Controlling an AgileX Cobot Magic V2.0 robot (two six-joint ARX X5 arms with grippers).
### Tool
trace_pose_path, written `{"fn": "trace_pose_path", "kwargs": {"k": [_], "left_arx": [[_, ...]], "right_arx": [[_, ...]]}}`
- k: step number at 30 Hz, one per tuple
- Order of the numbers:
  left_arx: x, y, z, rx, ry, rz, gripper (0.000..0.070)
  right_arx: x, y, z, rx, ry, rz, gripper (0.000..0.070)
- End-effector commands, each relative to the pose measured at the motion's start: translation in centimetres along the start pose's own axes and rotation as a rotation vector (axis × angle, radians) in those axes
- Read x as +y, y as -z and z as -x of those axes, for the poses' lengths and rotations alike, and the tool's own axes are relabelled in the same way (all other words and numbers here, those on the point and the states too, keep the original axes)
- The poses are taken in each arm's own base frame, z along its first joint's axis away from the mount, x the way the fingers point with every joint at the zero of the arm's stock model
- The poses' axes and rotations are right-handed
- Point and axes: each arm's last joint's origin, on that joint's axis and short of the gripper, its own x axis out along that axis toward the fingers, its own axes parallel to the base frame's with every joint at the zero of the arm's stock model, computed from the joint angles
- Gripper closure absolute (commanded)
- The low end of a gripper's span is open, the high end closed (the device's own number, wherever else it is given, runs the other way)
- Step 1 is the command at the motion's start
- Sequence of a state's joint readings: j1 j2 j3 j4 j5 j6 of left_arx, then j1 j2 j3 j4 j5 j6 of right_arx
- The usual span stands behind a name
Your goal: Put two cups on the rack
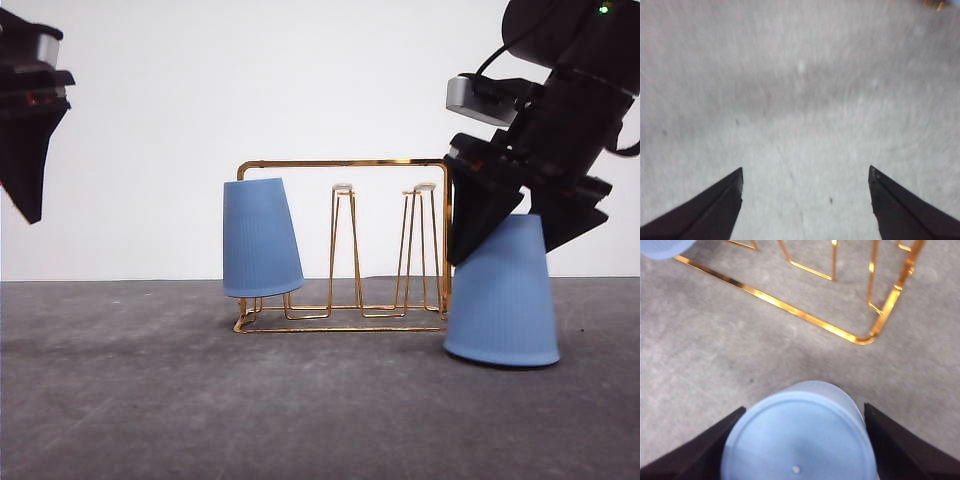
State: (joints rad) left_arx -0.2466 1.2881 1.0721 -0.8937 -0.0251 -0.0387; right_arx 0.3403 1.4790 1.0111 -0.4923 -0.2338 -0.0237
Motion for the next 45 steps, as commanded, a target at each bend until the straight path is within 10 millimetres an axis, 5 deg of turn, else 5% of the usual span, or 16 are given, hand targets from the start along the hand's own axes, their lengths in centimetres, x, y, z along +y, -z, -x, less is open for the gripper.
{"fn": "trace_pose_path", "kwargs": {"k": [1, 8, 12, 18, 30, 33, 37, 45], "left_arx": [[-0.1, -0.4, 0.2, -0.016, 0.008, 0.001, 0.0224], [-0.1, -0.4, 0.2, -0.019, 0.009, 0.001, 0.0224], [-0.1, -0.4, 0.2, -0.024, 0.009, 0.002, 0.0224], [-0.1, -0.6, 0.2, -0.037, 0.010, 0.002, 0.0224], [-0.1, -0.7, 0.2, -0.052, 0.011, 0.002, 0.0224], [-0.1, -0.8, 0.2, -0.062, 0.011, 0.003, 0.0224], [-0.1, -0.8, 0.2, -0.065, 0.011, 0.004, 0.0224], [0.0, -0.9, 0.2, -0.075, 0.009, 0.005, 0.0224]], "right_arx": [[0.7, -2.2, 2.5, -0.093, -0.001, 0.049, 0.0345], [2.4, -6.3, 9.9, -0.245, 0.010, 0.140, 0.0345], [2.8, -7.6, 11.7, -0.323, 0.017, 0.173, 0.0345], [2.2, -8.4, 9.5, -0.308, 0.016, 0.169, 0.0344], [-0.1, -9.2, -0.1, -0.159, 0.005, 0.134, 0.0338], [-0.3, -9.0, -1.4, -0.127, 0.002, 0.127, 0.0236], [-0.4, -8.9, -1.7, -0.119, -0.005, 0.120, 0.0090], [-0.6, -8.9, 1.7, -0.153, -0.006, 0.063, 0.0062]]}}
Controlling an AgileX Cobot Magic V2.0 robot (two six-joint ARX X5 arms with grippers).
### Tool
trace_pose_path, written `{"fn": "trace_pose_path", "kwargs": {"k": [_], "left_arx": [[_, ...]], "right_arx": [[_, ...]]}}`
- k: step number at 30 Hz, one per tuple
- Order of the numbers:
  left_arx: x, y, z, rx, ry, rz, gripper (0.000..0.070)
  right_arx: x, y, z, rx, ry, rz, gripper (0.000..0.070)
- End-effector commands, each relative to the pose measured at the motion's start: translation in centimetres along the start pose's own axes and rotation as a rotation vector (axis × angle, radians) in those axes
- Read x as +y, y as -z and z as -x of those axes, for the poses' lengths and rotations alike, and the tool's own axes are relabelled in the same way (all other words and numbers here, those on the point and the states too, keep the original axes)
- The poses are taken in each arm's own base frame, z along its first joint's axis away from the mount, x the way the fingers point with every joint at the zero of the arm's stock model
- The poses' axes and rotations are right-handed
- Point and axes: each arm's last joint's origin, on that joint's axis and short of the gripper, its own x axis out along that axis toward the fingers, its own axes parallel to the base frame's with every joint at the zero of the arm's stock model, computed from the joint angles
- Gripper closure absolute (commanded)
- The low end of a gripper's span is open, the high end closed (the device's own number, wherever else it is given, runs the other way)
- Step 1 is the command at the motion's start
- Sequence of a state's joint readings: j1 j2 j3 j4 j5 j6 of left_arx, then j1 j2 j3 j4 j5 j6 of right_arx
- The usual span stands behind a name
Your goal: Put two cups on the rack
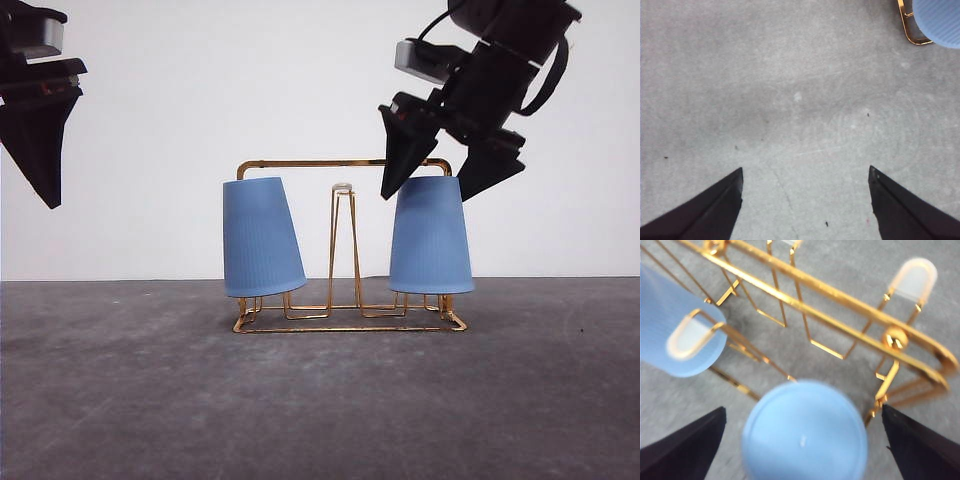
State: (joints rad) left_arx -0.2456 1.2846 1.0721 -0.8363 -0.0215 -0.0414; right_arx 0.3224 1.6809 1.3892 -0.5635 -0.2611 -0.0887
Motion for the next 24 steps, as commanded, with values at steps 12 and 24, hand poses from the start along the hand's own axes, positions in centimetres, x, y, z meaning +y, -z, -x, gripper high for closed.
{"fn": "trace_pose_path", "kwargs": {"k": [12, 24], "left_arx": [[2.4, -0.8, 0.1, -0.052, -0.042, 0.076, 0.0225], [3.1, -0.7, 0.1, -0.052, 0.013, 0.079, 0.0225]], "right_arx": [[-2.1, 2.1, 11.9, -0.145, 0.175, -0.118, 0.0064], [-2.4, 11.7, 12.6, -0.124, 0.256, -0.250, 0.0064]]}}
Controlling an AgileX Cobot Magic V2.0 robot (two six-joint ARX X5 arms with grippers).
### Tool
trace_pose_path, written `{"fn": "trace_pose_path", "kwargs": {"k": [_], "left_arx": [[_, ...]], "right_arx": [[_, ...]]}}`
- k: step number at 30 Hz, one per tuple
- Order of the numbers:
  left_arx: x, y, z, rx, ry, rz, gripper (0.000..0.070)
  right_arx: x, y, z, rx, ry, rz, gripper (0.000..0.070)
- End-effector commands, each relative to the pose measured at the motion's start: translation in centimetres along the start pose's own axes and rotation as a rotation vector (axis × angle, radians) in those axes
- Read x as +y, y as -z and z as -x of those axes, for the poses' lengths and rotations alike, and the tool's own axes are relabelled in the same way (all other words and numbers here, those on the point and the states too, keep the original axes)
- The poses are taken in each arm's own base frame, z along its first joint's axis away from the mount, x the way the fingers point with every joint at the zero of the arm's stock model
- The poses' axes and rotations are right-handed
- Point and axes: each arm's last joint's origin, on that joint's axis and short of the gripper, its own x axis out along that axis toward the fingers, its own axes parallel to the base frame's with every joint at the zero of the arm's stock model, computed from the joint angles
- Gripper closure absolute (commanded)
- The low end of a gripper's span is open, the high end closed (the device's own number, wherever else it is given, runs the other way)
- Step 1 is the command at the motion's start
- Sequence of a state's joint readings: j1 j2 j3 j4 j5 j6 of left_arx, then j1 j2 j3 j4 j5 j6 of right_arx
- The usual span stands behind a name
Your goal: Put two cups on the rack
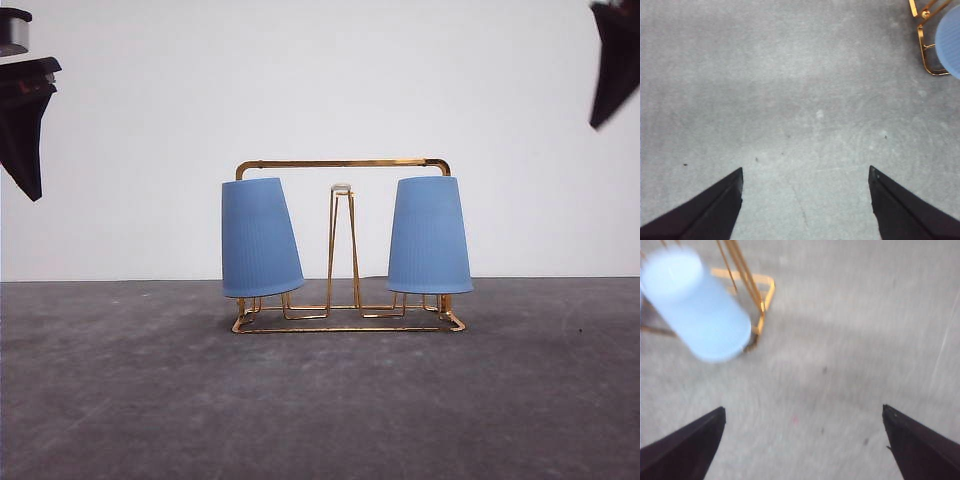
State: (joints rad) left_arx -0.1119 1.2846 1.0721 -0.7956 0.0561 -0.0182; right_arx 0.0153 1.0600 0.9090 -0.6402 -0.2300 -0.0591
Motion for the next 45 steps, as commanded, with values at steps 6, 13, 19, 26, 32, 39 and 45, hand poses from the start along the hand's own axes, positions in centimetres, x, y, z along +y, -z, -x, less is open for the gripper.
{"fn": "trace_pose_path", "kwargs": {"k": [6, 13, 19, 26, 32, 39, 45], "left_arx": [[0.0, -0.4, 0.1, -0.009, 0.004, -0.010, 0.0226], [0.0, -0.4, 0.1, -0.011, 0.004, -0.010, 0.0689], [0.0, -0.3, 0.1, -0.005, 0.003, -0.001, 0.0684], [0.0, -0.6, 0.1, -0.032, 0.004, -0.003, 0.0684], [0.0, -0.6, 0.1, -0.036, 0.004, -0.003, 0.0684], [0.1, -0.6, 0.3, -0.048, -0.023, -0.033, 0.0684], [0.1, 0.1, 1.7, -0.107, -0.029, -0.043, 0.0684]], "right_arx": [[-0.2, 0.0, 0.0, -0.018, 0.025, -0.041, 0.0078], [-0.2, 0.0, 0.0, -0.016, 0.025, -0.041, 0.0687], [-0.1, 0.4, -0.1, 0.021, 0.021, -0.090, 0.0688], [-0.2, 0.0, -0.1, -0.019, 0.024, -0.083, 0.0688], [-0.2, -0.7, 0.0, -0.083, 0.026, -0.069, 0.0688], [-0.2, -1.5, 0.1, -0.170, 0.027, -0.050, 0.0688], [-0.2, -2.2, 0.2, -0.246, 0.029, -0.032, 0.0688]]}}
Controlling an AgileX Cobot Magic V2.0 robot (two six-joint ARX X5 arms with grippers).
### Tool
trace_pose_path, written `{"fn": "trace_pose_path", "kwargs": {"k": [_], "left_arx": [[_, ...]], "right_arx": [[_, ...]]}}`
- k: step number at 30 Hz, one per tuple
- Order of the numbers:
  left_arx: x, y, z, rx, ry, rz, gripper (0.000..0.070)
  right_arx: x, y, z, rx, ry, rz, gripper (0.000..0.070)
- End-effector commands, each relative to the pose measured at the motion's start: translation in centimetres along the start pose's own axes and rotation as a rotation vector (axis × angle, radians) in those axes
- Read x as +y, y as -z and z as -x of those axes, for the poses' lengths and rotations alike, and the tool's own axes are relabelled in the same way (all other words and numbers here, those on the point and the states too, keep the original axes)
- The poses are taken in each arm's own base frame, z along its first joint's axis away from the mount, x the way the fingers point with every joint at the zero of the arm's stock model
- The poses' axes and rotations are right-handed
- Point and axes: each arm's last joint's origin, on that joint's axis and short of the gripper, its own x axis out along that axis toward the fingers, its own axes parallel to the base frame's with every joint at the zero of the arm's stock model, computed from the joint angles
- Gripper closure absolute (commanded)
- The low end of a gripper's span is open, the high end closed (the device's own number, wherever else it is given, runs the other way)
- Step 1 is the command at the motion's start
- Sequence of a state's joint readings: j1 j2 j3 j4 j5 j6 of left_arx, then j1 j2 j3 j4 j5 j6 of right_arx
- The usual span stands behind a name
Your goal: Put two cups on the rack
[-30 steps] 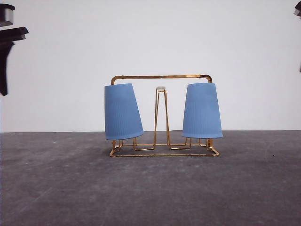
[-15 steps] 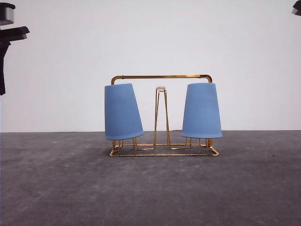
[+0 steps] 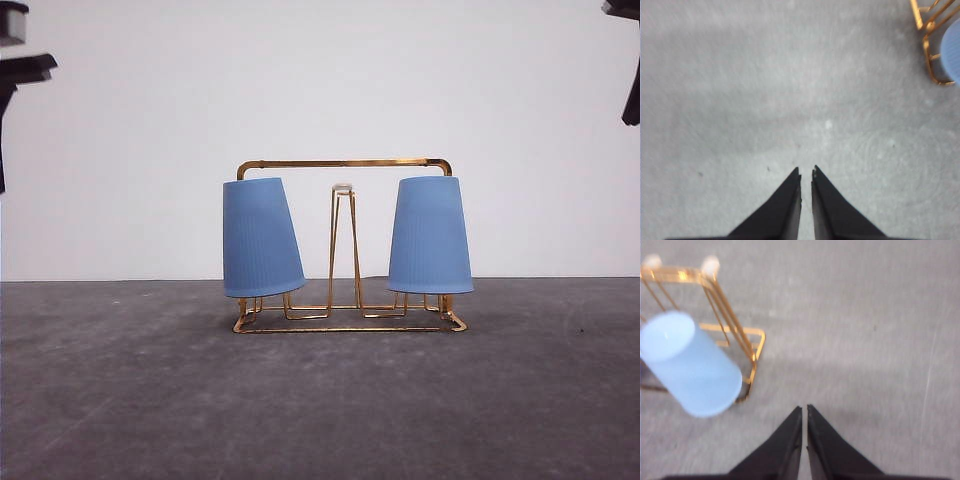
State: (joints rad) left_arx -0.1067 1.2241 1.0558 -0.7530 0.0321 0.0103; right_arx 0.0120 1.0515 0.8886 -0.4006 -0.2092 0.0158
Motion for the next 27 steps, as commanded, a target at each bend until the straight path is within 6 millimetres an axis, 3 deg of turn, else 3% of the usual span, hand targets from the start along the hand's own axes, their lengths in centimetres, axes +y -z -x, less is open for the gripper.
{"fn": "trace_pose_path", "kwargs": {"k": [1, 7, 13, 20, 24, 27], "left_arx": [[0.1, 0.2, 0.6, -0.050, -0.004, -0.013, 0.0684], [0.5, 3.7, 1.7, -0.262, -0.023, 0.023, 0.0684], [1.0, 10.4, 1.2, -0.421, -0.047, 0.110, 0.0684], [1.0, 17.8, -1.3, -0.533, -0.057, 0.182, 0.0684], [0.9, 20.1, -2.7, -0.603, -0.050, 0.197, 0.0684], [0.9, 20.2, -2.6, -0.686, -0.054, 0.191, 0.0684]], "right_arx": [[0.0, -0.6, 0.0, -0.035, 0.001, -0.003, 0.0688], [0.0, -1.3, 0.1, -0.107, -0.001, 0.012, 0.0688], [0.0, -2.0, 0.2, -0.177, -0.002, 0.027, 0.0688], [0.1, -2.7, 0.3, -0.247, -0.004, 0.042, 0.0688], [0.1, -2.9, 0.4, -0.275, -0.004, 0.048, 0.0688], [0.1, -3.2, 0.5, -0.298, -0.005, 0.053, 0.0688]]}}
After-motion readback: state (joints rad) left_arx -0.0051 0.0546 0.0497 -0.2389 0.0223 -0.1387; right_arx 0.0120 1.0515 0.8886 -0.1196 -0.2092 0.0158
